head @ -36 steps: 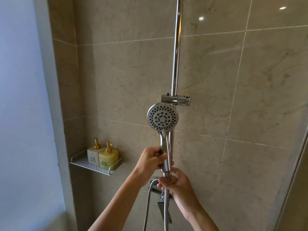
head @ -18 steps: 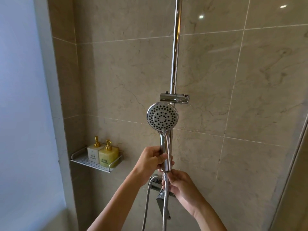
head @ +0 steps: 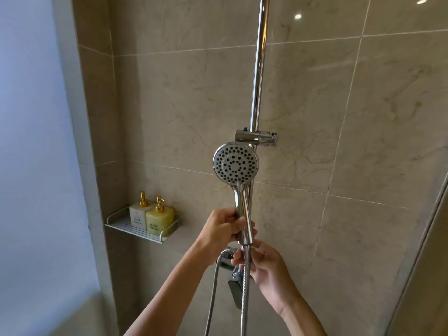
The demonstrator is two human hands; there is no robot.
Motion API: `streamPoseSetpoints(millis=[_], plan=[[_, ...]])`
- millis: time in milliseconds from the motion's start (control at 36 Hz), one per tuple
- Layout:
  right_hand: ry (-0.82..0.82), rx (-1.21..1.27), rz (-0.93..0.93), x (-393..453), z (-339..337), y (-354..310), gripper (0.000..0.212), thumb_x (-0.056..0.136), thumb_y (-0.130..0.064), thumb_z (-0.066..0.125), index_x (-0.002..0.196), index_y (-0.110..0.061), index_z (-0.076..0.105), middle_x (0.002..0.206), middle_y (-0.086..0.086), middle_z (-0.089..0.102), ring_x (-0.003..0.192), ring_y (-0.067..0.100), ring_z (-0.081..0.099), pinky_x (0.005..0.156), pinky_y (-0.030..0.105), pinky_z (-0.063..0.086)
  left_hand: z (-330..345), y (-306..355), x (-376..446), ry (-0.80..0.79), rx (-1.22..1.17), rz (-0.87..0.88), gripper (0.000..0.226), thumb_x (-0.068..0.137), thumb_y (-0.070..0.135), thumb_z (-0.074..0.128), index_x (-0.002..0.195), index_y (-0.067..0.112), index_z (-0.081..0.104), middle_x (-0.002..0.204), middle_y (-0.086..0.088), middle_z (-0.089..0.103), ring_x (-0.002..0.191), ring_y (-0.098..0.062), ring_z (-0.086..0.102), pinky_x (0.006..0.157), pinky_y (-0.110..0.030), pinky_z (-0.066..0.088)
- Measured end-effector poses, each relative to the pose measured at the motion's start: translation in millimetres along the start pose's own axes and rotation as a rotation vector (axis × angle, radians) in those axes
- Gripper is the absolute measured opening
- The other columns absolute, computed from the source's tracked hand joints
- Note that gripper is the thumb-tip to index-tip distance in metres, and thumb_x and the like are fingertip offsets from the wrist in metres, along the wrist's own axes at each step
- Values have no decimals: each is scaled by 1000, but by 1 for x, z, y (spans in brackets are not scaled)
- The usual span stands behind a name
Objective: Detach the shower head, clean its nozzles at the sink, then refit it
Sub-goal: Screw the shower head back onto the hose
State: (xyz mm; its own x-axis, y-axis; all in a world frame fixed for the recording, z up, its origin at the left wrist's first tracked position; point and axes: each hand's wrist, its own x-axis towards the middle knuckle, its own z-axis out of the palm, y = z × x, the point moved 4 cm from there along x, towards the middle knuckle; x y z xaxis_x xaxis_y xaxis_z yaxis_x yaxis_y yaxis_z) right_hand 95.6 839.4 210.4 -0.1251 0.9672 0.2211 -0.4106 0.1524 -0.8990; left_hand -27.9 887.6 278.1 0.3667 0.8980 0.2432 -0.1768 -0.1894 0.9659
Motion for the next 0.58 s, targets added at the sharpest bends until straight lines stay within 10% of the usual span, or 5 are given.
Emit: streamPoseSetpoints(millis=[194,389,583], plan=[[87,-268,-21,0,5,7,58,69,-41,87,106,-3,62,98,19,76,87,25,72,78,30,54,-4,-5,-6,2,17,-6,13,95,-6,52,99,-12,62,84,-17,71,78,-26,74,70,-31,58],[51,-283,68,-5,11,13,26,95,-26,60,106,-7,73,110,13,76,108,25,70,103,48,45,-11,-5,-15,18,25,-11,15,96,-7,50,103,-16,59,87,-21,71,81,-29,73,75,-38,59],[24,-132,110,-5,15,17,22,91,-30,68,91,-10,76,93,9,70,91,21,63,86,35,45,-17,-2,-21,-4,18,-35,17,96,-8,47,105,-18,57,86,-22,70,82,-33,72,88,-64,50]])
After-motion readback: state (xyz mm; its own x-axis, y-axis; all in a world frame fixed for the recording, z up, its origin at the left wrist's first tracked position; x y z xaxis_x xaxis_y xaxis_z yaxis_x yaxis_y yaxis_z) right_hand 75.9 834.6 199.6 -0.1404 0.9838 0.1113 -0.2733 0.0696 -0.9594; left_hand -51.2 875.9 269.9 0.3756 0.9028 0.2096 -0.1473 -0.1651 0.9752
